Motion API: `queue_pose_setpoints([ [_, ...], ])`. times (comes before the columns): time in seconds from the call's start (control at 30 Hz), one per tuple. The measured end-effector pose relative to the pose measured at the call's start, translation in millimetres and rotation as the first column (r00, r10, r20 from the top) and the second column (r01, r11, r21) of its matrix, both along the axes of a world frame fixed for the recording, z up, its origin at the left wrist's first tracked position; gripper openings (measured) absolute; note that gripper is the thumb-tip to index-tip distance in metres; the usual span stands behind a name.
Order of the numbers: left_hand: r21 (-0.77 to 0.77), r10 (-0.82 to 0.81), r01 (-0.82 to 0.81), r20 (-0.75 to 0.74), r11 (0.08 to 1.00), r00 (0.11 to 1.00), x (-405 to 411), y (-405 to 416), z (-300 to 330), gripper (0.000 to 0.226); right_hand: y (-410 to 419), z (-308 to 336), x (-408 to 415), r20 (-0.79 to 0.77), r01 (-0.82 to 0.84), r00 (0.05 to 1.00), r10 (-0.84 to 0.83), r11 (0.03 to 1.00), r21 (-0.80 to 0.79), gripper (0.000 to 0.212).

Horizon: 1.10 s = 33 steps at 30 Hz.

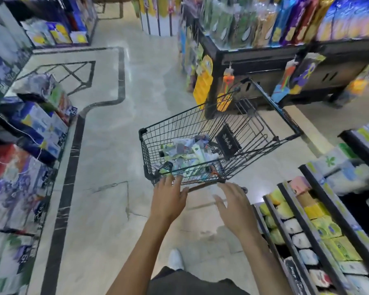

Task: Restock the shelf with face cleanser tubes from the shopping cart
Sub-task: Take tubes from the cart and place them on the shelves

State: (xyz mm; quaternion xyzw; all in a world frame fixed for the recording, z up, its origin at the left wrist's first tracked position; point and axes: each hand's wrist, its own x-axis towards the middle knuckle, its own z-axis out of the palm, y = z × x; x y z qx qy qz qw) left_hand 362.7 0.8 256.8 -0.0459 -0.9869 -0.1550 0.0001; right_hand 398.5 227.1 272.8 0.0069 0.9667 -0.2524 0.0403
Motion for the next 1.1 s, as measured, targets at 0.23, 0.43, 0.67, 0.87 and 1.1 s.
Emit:
queue_pose_setpoints([
  [0.23, 0.016, -0.004, 0.004, 0.04, 1.0, 0.999, -53, -26, -21, 0.044, -26, -8, -65, 0.087, -0.02, 0.996, 0.018, 1.0, 0.02, 0.05],
  [0.43, 0.044, 0.02, -0.027, 0.14, 0.999, 0.99, -93, -38, -43, 0.043, -33, -20, -118, 0.137, -0.022, 0.99, 0.023, 1.0, -0.011, 0.048],
  [0.67, 0.039, 0.092, -0.106, 0.269, 0.994, 0.959, -176, -35, -71, 0.044, -32, -49, -222, 0.194, -0.095, 0.976, 0.099, 0.995, -0.028, 0.046],
  [0.87, 0.026, 0.231, -0.267, 0.426, 0.963, 0.875, -251, -25, -103, 0.047, -35, -81, -327, 0.313, -0.224, 0.923, 0.225, 0.974, -0.04, 0.046],
  [1.1, 0.017, 0.355, -0.445, 0.576, 0.895, 0.736, -317, -23, -170, 0.049, -59, -148, -428, 0.457, -0.336, 0.833, 0.311, 0.941, -0.029, 0.051],
])
